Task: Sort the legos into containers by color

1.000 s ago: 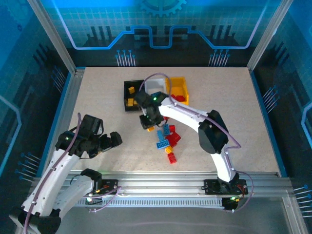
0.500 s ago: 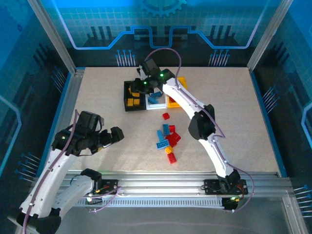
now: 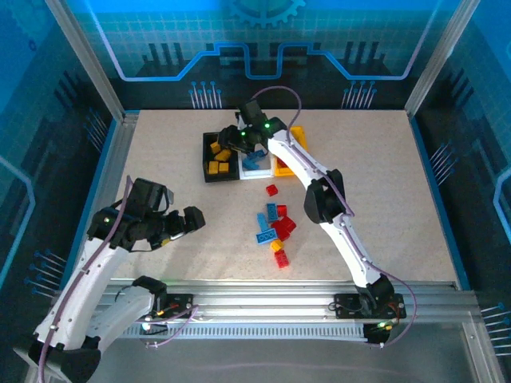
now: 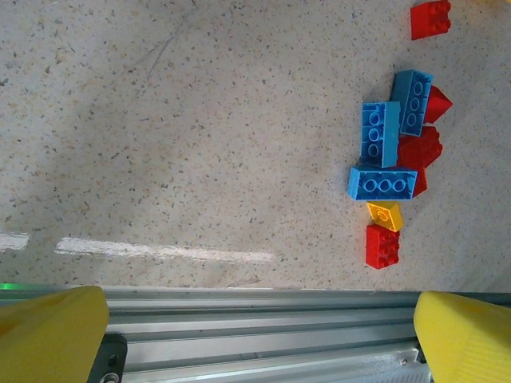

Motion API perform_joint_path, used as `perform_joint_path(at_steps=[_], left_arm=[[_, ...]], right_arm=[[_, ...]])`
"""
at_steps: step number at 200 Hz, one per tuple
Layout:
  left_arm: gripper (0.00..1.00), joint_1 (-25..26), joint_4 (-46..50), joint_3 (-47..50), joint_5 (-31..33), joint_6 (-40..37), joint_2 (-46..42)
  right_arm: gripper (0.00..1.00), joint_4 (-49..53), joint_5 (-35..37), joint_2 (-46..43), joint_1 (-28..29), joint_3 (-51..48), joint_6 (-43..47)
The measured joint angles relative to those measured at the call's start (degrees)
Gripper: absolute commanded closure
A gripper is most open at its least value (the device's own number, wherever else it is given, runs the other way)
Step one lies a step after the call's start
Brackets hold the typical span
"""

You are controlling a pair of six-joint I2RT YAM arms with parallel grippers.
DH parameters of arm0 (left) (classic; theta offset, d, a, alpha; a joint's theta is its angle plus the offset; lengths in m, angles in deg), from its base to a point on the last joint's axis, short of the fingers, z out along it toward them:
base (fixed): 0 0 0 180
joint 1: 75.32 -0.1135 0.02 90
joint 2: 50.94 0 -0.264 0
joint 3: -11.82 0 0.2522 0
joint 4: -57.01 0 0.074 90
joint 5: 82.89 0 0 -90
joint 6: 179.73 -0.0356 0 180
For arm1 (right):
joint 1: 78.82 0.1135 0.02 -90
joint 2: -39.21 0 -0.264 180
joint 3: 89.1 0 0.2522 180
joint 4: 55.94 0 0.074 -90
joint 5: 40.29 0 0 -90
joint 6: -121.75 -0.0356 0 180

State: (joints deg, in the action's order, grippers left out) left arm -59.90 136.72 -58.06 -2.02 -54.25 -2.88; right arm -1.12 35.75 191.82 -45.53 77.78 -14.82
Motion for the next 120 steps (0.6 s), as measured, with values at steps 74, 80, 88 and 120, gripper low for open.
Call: perform_joint_path(at_steps=[74,80,88,120], left_arm=[[0.01,-0.1,-2.4,-0.3,-2.5,-3.3,6.1],[0.01,-0.1,-2.9,-0.4,-2.8,-4.0,7.3],[0.01,0.0,-3.8,-0.4,-3.0,-4.4,8.6],[0.01,3.8,-8.3,-0.4,-3.1,-4.5,13.0]], right_arm=[[0.38,1.8,-0.2,-1.4,-0.1,0.0,2.1],[0.38,2.7,-0.2,-2.7,-0.1,-1.5,2.9],[0.38,4.4,-0.2,-5.0,-0.1,-4.1,4.1],[0.39,11.2,2.7,-21.3,-0.1,-21.7,9.5]])
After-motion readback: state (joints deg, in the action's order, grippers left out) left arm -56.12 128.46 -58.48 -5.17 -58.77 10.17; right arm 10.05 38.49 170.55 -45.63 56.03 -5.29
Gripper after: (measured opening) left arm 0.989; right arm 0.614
